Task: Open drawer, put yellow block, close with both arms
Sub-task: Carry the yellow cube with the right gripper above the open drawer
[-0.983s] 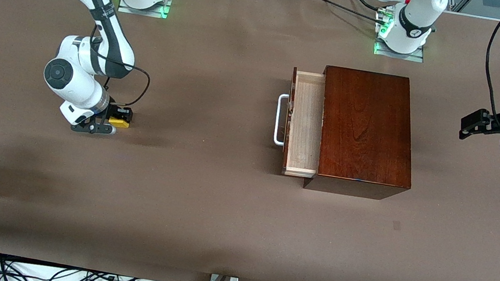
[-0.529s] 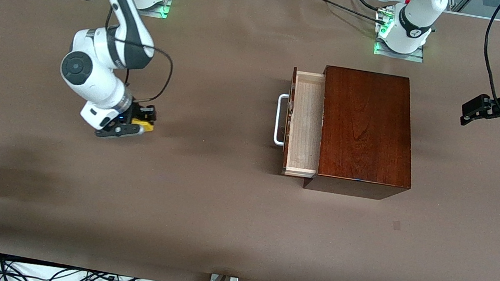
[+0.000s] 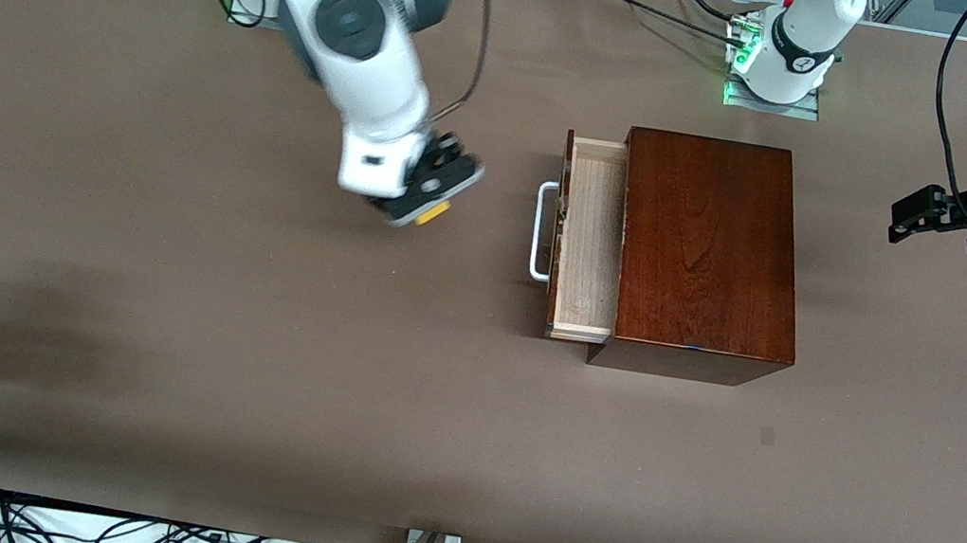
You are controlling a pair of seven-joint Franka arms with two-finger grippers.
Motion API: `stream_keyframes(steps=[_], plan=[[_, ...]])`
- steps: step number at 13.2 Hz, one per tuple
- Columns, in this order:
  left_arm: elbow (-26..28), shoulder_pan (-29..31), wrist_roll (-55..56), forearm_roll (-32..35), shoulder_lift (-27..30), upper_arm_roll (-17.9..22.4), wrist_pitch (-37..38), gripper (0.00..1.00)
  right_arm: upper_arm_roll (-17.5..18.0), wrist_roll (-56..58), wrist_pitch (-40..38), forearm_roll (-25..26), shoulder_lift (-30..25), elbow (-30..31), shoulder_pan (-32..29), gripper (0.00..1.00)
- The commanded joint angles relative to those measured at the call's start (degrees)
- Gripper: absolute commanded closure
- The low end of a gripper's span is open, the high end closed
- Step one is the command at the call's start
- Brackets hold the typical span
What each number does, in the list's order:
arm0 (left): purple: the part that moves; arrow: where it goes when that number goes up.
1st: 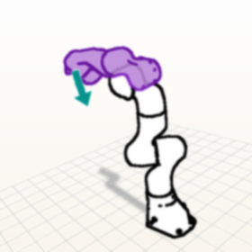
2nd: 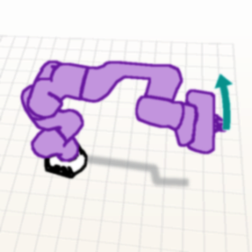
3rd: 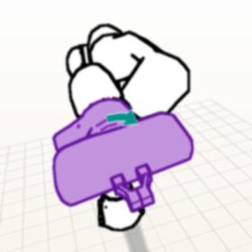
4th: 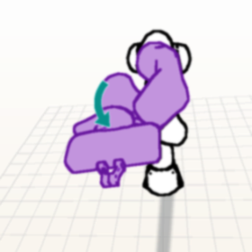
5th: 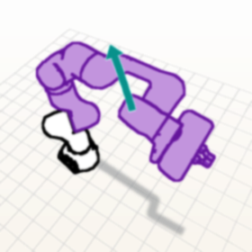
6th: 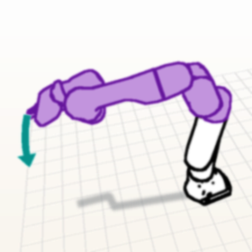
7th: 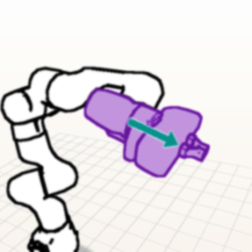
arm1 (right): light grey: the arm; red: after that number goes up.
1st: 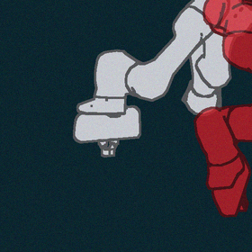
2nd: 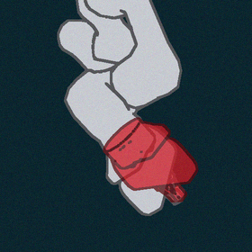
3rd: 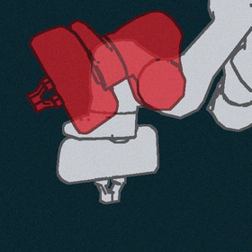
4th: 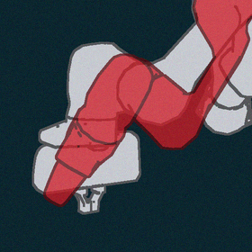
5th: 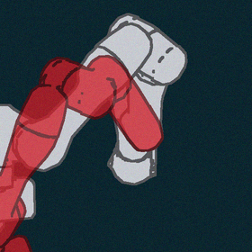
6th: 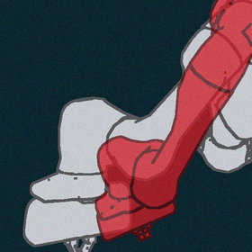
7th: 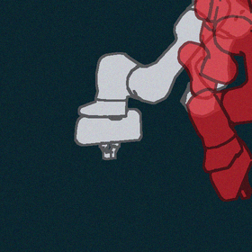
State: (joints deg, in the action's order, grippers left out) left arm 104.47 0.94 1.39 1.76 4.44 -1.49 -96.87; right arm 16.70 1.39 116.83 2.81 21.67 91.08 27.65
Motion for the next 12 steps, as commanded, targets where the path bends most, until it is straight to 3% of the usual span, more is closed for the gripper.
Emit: stream_keyframes(steps=[1,3,4,6,12], plan=[[-2.3,-0.2,0.4,-1.4,-1.1,0.2,3.0,0.0,-0.6,0.6,-9.2,4.8,9.4,-17.8,10.4,1.0],[-3.3,-0.4,0.4,-1.4,-1.3,0.2,3.1,0.0,-0.8,0.7,-14.4,8.1,16.2,-30.7,17.6,1.0],[-3.5,-0.7,0.4,-1.4,-1.4,0.2,3.1,0.0,-1.0,0.7,-14.1,9.7,18.5,-33.7,20.3,1.0],[-3.6,-0.7,0.4,-1.4,-1.6,0.2,3.2,0.0,-1.1,1.5,-12.3,14.0,20.7,-35.3,23.1,1.0],[-3.6,-0.7,0.4,-1.4,-1.6,0.2,3.2,0.0,-1.5,16.3,-9.0,15.6,23.8,-35.4,24.1,1.0]])
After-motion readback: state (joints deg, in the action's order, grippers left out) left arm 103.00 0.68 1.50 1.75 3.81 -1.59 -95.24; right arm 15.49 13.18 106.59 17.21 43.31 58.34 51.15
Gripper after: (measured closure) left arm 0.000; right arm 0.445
